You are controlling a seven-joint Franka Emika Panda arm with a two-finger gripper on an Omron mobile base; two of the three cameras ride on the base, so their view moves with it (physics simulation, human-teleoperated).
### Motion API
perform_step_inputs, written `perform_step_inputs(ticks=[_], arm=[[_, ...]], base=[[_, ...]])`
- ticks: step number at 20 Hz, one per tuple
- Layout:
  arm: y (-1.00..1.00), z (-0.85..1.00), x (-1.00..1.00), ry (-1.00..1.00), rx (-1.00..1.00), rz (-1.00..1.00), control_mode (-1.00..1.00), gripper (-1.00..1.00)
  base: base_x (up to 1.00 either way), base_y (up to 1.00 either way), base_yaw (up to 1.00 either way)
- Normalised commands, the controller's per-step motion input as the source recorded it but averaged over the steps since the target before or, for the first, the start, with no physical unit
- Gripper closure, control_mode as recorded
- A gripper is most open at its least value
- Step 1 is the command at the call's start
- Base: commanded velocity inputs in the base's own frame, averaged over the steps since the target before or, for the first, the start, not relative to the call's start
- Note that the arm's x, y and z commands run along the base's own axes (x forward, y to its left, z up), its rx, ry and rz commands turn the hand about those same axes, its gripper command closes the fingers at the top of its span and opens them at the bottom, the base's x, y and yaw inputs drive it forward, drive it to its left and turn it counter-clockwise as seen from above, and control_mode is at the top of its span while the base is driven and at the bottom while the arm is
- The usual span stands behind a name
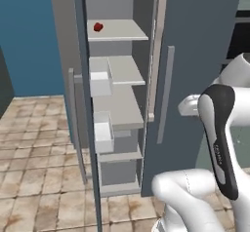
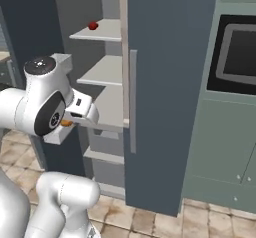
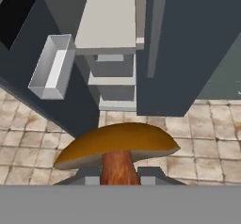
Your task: Take the bell pepper and mushroom out of the freezer and place them in the tupperware container on the counter. Then put the tupperware containing the vegetables back in the freezer.
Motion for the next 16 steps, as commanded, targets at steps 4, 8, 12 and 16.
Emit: perform_step_inputs(ticks=[4,8,12,16], arm=[[0.00,0.00,0.00,0.00,0.00,0.00,1.00,1.00],[0.00,0.00,0.00,0.00,0.00,0.00,1.00,1.00],[0.00,0.00,0.00,0.00,0.00,0.00,1.00,1.00],[0.00,0.00,0.00,0.00,0.00,0.00,1.00,1.00]], base=[[-0.41,-0.36,0.81],[-0.03,-0.63,0.64],[0.01,-0.85,0.42],[0.00,-0.99,0.32]])
